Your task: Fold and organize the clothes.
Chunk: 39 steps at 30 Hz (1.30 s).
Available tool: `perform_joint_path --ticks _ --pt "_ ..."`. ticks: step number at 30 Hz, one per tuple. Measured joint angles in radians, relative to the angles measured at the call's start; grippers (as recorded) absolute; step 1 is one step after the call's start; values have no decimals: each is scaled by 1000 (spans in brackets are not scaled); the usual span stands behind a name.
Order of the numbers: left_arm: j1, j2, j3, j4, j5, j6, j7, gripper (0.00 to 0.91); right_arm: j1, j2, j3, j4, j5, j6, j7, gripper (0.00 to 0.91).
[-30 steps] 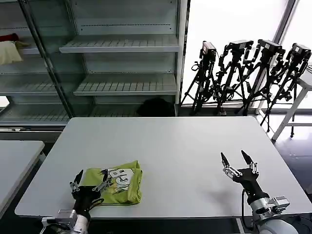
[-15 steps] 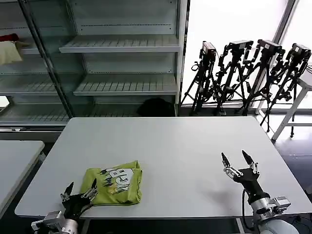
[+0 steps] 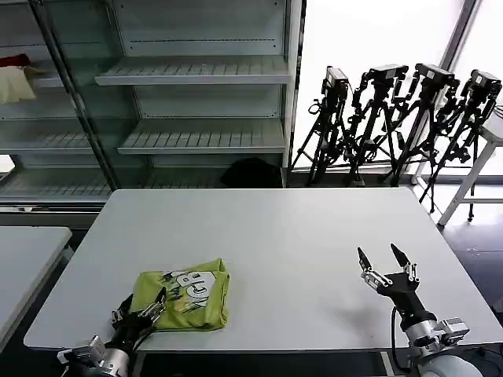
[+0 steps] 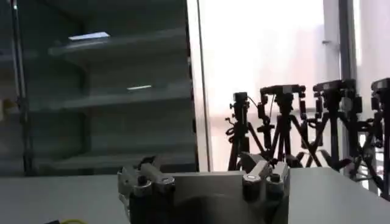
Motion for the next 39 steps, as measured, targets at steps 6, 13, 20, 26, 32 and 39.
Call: perform_joint_path --ticks 6,13,20,26,32,39 --pt "-9 0 -2 28 -19 -22 38 10 3 2 -4 2 0 0 0 907" --pt "-18 1 2 61 -27 -47 70 0 -4 2 1 5 0 0 0 907" --pt "-7 9 5 60 -16 -79 79 0 2 3 -3 6 -2 0 0 907" --pt "7 33 -14 40 11 -116 62 0 6 1 -4 11 -2 0 1 907" --pt "19 81 -70 18 20 -137 51 0 23 -4 -15 16 0 -7 4 907" --pt "37 191 -245 14 48 -155 78 0 42 1 -34 23 -1 -11 3 907"
